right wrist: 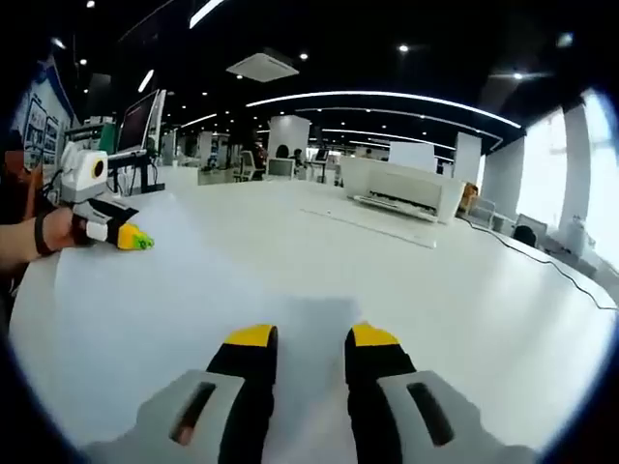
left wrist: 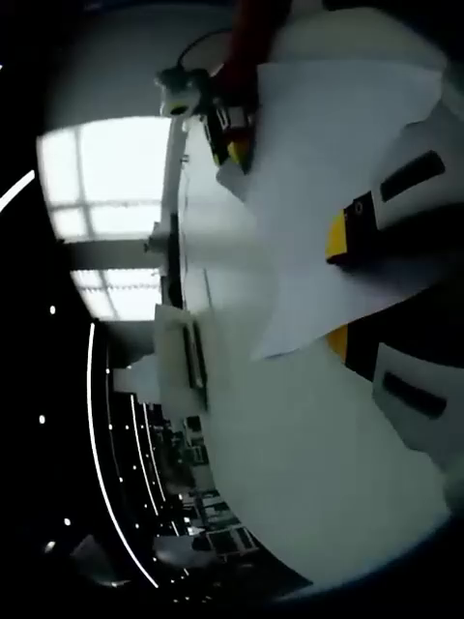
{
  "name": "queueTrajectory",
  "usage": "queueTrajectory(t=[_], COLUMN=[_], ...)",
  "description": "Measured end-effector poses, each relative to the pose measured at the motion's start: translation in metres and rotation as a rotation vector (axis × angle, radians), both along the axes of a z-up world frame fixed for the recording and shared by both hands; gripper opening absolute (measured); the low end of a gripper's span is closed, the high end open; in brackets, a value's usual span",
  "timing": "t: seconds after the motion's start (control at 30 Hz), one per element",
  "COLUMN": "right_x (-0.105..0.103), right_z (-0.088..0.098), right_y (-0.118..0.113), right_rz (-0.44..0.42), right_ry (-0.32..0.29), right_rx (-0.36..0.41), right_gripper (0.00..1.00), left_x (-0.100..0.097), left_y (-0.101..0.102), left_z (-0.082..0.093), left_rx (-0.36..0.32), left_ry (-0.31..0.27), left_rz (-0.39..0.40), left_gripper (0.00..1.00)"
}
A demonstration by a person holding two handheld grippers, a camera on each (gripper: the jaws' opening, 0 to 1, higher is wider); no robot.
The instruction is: Organize the stack of printing papers by aligning and flattening the scattered papers on the table
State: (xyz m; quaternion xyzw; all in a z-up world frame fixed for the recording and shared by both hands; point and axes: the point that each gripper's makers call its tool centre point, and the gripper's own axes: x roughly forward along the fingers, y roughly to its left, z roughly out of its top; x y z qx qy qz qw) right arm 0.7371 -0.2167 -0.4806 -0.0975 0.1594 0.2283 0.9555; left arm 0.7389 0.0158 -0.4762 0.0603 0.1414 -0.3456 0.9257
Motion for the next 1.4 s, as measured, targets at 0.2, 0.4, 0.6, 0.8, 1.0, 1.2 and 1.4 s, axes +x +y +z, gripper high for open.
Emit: queueTrajectory(t=[0.2,0.4,0.6,0.8,1.0,1.2,1.4], right_x=[0.004,0.005,0.006,0.006,0.006,0.006,0.006], right_z=[0.002,0.004,0.007,0.009,0.015,0.016,0.017], right_y=[-0.008,-0.008,-0.009,-0.010,-0.014,-0.013,-0.016], right_rz=[-0.045,-0.043,-0.051,-0.057,-0.084,-0.083,-0.094], right_ry=[-0.030,-0.026,-0.033,-0.036,-0.049,-0.053,-0.056], right_rx=[-0.016,0.002,0.031,0.046,0.096,0.108,0.116], right_gripper=[0.45,0.48,0.51,0.54,0.64,0.70,0.76], left_x=[0.004,0.004,0.007,0.006,0.006,0.005,0.005], left_y=[0.006,0.008,0.008,0.007,0.008,0.007,0.010], left_z=[0.003,0.007,0.013,0.014,0.016,0.018,0.022], left_rx=[0.032,0.058,0.025,0.001,-0.031,-0.046,-0.035], left_ry=[-0.039,-0.082,-0.090,-0.083,-0.079,-0.079,-0.114], left_rz=[0.039,0.053,0.062,0.063,0.060,0.055,0.061], left_gripper=[0.35,0.50,0.57,0.62,0.65,0.68,0.75])
